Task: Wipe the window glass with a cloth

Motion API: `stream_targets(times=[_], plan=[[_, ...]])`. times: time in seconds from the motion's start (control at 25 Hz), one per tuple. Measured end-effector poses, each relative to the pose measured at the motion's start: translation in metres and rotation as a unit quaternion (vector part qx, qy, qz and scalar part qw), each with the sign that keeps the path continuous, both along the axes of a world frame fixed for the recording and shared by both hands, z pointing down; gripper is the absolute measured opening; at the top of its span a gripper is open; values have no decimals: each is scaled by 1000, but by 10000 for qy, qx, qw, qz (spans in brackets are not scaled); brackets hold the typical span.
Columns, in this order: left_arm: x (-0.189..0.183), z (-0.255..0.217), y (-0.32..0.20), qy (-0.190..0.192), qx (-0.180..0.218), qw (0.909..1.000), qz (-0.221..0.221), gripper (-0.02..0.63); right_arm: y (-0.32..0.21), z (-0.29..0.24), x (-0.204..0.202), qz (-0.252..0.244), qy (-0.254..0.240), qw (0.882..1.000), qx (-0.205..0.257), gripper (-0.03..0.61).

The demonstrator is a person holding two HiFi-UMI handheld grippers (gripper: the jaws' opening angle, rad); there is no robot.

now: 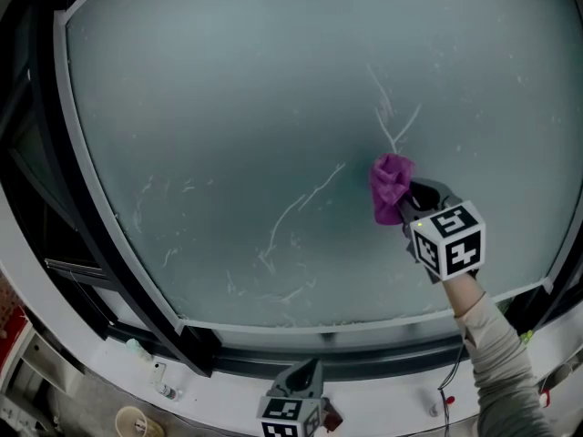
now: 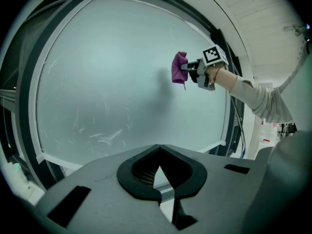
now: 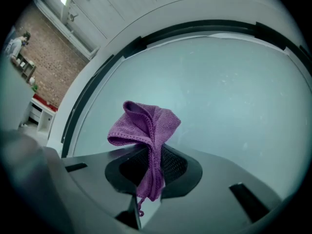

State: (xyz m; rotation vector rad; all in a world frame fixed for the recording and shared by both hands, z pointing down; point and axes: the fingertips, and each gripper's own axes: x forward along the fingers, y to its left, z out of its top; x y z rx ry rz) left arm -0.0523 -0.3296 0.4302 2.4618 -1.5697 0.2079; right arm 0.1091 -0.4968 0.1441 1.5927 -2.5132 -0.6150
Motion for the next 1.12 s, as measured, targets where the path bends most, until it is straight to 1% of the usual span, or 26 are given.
stream_targets(times=[0.16,0.32,0.44,0.6,0.84,1.12], plan=[[-15,3,2,9,-28,9997,-225,5,-1,31,-43,-420,0,9989,-184,52],[-27,4,6,13,-41,9990,-445,5,-6,60,-81,-712,55,9967,-378,52],[-37,5,10,10,-67,9981,-616,5,-15,81,-105,-868,121,9948,-522,52],[-52,9,13,23,-98,9962,-861,5,-30,105,-133,-923,281,9932,-648,52],[-65,14,17,38,-151,9939,-1093,5,-49,121,-156,-966,215,9917,-821,52],[-71,13,16,64,-135,9929,-1180,5,-63,124,-156,-861,203,9919,-915,52]])
